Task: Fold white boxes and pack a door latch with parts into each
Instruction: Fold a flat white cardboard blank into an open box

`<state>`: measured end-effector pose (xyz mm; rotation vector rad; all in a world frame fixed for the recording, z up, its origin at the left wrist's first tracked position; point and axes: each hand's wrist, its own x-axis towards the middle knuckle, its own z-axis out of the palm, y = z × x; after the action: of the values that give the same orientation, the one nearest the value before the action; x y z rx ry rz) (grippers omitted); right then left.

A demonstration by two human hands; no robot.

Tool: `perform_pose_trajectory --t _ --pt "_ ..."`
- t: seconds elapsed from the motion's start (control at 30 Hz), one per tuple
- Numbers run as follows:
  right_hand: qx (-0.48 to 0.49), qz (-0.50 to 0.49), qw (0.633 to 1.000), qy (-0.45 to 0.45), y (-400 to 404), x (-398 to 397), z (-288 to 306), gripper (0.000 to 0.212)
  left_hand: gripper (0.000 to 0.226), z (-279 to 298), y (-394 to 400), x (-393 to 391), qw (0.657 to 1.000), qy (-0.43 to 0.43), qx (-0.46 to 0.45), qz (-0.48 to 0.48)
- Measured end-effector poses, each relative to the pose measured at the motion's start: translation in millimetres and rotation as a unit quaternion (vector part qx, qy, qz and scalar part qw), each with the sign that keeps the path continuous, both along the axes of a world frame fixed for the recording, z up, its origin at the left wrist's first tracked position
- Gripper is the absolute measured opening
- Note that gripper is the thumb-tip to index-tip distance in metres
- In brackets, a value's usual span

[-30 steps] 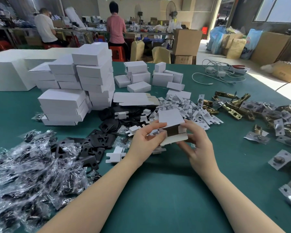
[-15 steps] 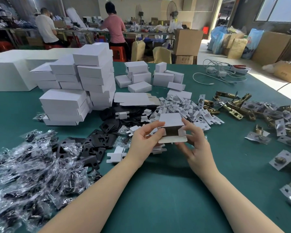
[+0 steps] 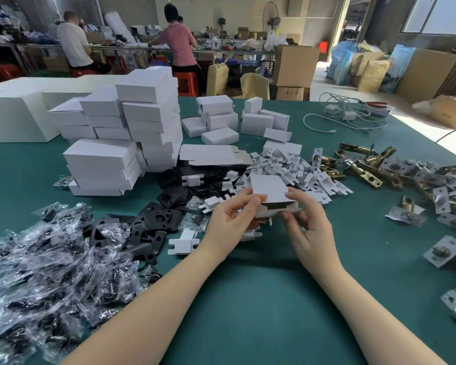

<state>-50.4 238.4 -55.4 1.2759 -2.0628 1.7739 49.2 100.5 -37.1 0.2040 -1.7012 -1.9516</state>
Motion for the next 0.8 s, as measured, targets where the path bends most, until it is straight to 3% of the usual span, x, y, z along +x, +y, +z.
perform_pose_trajectory --t 0.1,0.23,0.4,0.53,0.67,0.8 --pt "0.008 -0.042 0.999 -0.019 -1 1 3 0.012 0.018 -1 3 2 0.997 0.004 -0.075 0.003" --pt "0.005 -0.051 0.998 -0.039 -1 3 5 0.018 0.014 -9 4 -2 0.989 -0.012 -0.136 0.053" --pt "0.017 -0.061 0.989 -0.131 -4 3 4 0.019 0.028 -5 11 0 0.993 0.003 -0.103 0.061" --pt "-0.004 -0.067 0.988 -0.137 -5 5 5 0.024 0.023 -6 12 0 0.995 -0.019 -0.067 0.069" --pt "-0.044 -0.048 0.983 -0.172 -6 8 7 0.023 0.031 -8 13 -2 0.993 -0.038 -0.08 0.073" --pt "-0.09 -0.037 0.966 -0.241 -10 11 8 0.037 0.035 -7 19 -3 0.991 -0.006 -0.098 0.094"
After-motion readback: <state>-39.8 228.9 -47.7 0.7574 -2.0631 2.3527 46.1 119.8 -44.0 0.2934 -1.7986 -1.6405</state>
